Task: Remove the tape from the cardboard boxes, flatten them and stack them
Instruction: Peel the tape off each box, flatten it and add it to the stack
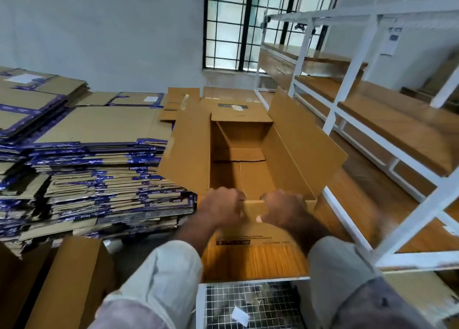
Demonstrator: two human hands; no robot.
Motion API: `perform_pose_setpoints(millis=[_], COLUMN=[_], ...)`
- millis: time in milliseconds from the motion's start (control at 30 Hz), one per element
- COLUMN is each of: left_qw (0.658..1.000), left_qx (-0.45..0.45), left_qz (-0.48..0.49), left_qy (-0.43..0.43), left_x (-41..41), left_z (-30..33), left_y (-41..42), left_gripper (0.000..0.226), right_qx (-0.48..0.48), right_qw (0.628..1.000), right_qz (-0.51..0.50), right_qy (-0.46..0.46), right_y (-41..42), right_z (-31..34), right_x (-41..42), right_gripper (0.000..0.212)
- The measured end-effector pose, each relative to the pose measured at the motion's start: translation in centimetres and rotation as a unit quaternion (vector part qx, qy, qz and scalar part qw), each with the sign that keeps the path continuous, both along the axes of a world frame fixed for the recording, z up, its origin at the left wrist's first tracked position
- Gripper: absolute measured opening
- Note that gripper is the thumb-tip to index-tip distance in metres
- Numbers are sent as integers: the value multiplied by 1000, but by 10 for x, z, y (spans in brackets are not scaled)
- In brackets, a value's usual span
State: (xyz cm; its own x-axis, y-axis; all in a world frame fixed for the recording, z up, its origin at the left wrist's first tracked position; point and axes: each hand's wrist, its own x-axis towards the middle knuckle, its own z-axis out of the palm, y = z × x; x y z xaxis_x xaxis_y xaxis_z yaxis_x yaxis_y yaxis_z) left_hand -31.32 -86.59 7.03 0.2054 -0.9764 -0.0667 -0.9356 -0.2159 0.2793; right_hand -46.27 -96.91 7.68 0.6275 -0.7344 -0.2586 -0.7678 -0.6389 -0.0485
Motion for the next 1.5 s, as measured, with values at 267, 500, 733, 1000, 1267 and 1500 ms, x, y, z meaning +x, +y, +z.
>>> perform_pose_setpoints(millis=[267, 500, 733, 1000, 1267, 1500], left_qw=[1000, 997, 982, 975, 947, 911], left_qx=[-6, 38, 129, 46, 14, 3], left_qz=[-7, -50, -40, 73, 322, 386], left_qy=[-11, -48, -132, 203, -4, -146], left_x=[-3, 11, 41, 99, 118, 112], left_z=[3, 18, 37, 47, 19, -10], left_y=[-2, -2, -6, -12, -96, -113], left_gripper=[33, 36, 36, 44, 90, 85], right_qx=[33, 127, -24, -101, -229, -100], right_qw=[999, 979, 981, 974, 972, 983], right_qz=[7, -21, -44, -152, -2, 137], right_qy=[-8, -161, -187, -134, 57, -63], right_y=[1, -23, -119, -215, -249, -303], right_z=[0, 57, 58, 19, 40, -5], right_x=[-6, 21, 93, 90, 112, 152], right_gripper=[49, 23, 29, 33, 21, 47])
